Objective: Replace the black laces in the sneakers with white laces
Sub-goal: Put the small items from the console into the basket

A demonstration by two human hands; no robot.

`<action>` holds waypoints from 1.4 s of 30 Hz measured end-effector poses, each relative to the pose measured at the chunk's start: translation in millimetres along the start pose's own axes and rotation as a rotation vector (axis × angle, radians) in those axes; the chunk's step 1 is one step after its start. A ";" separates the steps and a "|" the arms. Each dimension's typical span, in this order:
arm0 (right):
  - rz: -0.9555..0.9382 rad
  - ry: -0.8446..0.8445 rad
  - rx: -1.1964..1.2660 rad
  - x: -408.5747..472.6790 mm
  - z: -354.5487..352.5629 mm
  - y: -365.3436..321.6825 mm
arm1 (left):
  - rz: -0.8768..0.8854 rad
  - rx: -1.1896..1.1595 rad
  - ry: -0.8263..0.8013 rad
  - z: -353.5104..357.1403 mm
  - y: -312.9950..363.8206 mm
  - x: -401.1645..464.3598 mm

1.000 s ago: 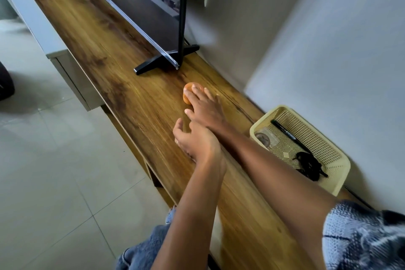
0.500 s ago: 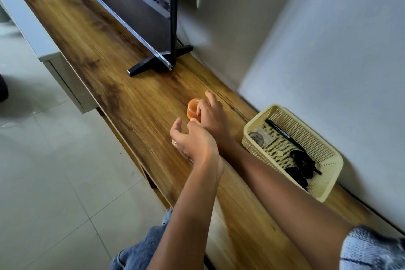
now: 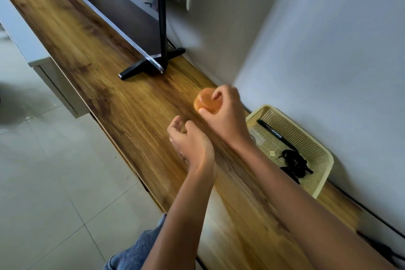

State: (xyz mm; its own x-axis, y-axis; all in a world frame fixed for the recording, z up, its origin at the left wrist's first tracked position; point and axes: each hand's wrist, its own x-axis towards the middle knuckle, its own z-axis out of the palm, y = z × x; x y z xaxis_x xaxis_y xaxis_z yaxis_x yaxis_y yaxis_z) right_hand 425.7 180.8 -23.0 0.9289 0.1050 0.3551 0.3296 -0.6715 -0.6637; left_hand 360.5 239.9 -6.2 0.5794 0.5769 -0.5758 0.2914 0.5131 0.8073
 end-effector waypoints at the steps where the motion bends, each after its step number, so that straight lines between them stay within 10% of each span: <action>1: 0.013 0.051 0.026 -0.9 -14.8 2.0 | 0.027 0.026 -0.053 1.4 -1.5 -2.1; 10: 0.379 0.119 -0.046 -32.1 -118.1 78.3 | 0.316 0.472 -0.455 18.1 -22.5 -21.9; 31: 0.402 -0.014 -0.208 -43.6 -116.0 104.9 | 0.636 0.856 -0.533 35.6 -49.3 -33.6; 42: 0.397 -0.385 -0.237 -76.4 -114.3 88.9 | 0.770 1.076 -0.662 32.4 -59.4 -33.6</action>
State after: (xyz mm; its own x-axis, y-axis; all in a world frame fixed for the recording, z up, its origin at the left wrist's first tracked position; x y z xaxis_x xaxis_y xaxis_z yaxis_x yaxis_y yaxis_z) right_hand 364.7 29.2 -33.9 0.9821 0.0412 -0.1837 -0.0608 -0.8542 -0.5163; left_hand 348.5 169.4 -30.7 0.9972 -0.0577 -0.0471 -0.0022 -0.6551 0.7555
